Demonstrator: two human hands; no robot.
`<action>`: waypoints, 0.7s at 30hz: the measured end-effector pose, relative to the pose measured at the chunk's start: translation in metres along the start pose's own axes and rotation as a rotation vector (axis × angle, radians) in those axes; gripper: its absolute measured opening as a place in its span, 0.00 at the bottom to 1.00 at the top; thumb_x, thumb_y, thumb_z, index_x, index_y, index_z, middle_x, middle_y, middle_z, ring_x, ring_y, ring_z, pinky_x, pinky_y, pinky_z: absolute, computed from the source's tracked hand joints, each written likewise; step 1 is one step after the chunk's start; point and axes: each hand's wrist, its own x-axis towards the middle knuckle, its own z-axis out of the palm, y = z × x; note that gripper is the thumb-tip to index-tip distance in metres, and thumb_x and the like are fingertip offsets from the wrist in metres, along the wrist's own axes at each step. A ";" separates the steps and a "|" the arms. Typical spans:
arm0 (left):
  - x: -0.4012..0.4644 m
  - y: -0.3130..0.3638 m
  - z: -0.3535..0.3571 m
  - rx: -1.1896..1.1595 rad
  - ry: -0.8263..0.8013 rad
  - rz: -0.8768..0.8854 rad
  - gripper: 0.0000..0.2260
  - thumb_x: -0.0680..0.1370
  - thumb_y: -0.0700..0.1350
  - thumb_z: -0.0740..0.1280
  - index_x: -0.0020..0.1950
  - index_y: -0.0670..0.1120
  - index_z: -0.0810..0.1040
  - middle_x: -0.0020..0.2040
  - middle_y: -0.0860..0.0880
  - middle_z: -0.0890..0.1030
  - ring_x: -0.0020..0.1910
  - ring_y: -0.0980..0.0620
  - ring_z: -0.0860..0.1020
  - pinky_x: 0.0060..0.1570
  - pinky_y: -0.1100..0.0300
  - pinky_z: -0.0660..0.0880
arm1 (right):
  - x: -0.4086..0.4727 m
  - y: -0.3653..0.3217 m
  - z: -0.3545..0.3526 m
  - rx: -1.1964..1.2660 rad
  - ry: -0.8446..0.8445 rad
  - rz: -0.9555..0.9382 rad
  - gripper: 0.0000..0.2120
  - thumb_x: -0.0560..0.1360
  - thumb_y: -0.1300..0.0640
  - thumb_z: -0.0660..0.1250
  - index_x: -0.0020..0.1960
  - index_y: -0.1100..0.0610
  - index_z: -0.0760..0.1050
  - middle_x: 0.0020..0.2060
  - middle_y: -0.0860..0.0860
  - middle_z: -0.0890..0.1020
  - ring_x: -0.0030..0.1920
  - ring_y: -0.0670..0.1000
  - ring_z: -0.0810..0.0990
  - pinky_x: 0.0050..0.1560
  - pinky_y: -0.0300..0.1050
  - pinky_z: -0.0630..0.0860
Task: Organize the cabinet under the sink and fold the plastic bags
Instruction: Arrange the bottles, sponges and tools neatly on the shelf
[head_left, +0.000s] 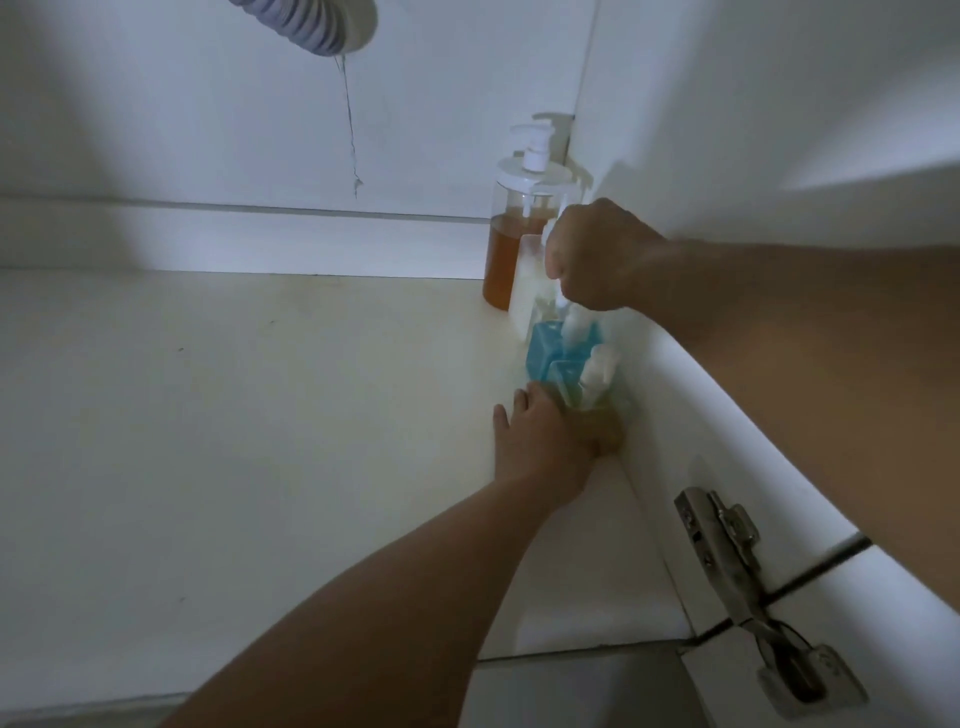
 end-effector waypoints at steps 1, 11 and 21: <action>0.001 -0.003 -0.002 0.006 -0.040 0.019 0.33 0.77 0.54 0.66 0.75 0.42 0.58 0.73 0.44 0.66 0.75 0.46 0.60 0.76 0.48 0.46 | 0.001 -0.002 0.002 0.031 0.041 -0.016 0.16 0.77 0.66 0.62 0.63 0.60 0.76 0.53 0.56 0.79 0.56 0.58 0.79 0.58 0.50 0.77; 0.004 -0.021 -0.012 0.094 -0.114 0.129 0.40 0.77 0.58 0.65 0.79 0.43 0.48 0.78 0.44 0.57 0.77 0.45 0.54 0.77 0.53 0.47 | 0.006 -0.022 0.043 -0.487 -0.172 -0.115 0.19 0.79 0.58 0.58 0.69 0.55 0.70 0.73 0.56 0.68 0.76 0.59 0.55 0.72 0.62 0.49; 0.010 -0.046 -0.032 0.176 -0.149 0.198 0.45 0.71 0.66 0.68 0.80 0.53 0.49 0.79 0.52 0.56 0.78 0.48 0.53 0.75 0.51 0.56 | 0.050 -0.033 0.068 -0.683 -0.096 -0.057 0.27 0.77 0.55 0.55 0.75 0.57 0.63 0.73 0.55 0.65 0.74 0.59 0.56 0.71 0.62 0.50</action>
